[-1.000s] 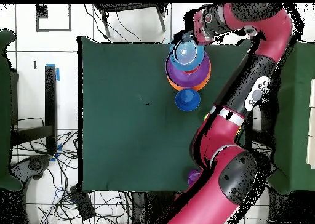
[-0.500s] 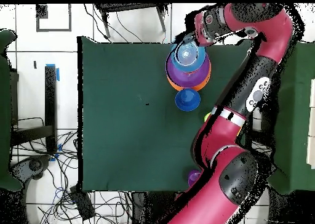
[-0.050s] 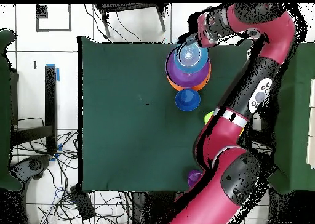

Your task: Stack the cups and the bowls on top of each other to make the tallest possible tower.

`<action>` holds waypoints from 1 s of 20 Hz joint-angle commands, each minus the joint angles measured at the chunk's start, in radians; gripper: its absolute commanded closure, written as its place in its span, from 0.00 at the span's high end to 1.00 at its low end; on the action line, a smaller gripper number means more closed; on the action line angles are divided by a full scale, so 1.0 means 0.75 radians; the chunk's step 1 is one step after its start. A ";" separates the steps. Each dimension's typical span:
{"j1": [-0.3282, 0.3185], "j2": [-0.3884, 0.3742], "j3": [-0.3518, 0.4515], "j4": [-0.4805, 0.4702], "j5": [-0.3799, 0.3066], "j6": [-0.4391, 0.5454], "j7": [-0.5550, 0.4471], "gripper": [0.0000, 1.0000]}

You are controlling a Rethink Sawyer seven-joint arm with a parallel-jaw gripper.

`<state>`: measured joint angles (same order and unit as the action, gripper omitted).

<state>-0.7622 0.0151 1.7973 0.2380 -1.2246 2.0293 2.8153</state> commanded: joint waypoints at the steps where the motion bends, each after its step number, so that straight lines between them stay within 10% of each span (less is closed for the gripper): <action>1: 0.000 -0.020 -0.135 -0.011 -0.049 0.064 -0.211 0.00; 7: 0.001 -0.018 -0.142 0.001 -0.031 0.031 -0.201 0.00; 8: 0.000 -0.017 -0.140 0.002 -0.030 0.019 -0.225 1.00; 20: -0.001 -0.015 -0.147 0.018 -0.005 -0.030 -0.248 1.00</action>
<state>-0.7669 0.0151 1.7966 0.2418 -1.2175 2.0293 2.8153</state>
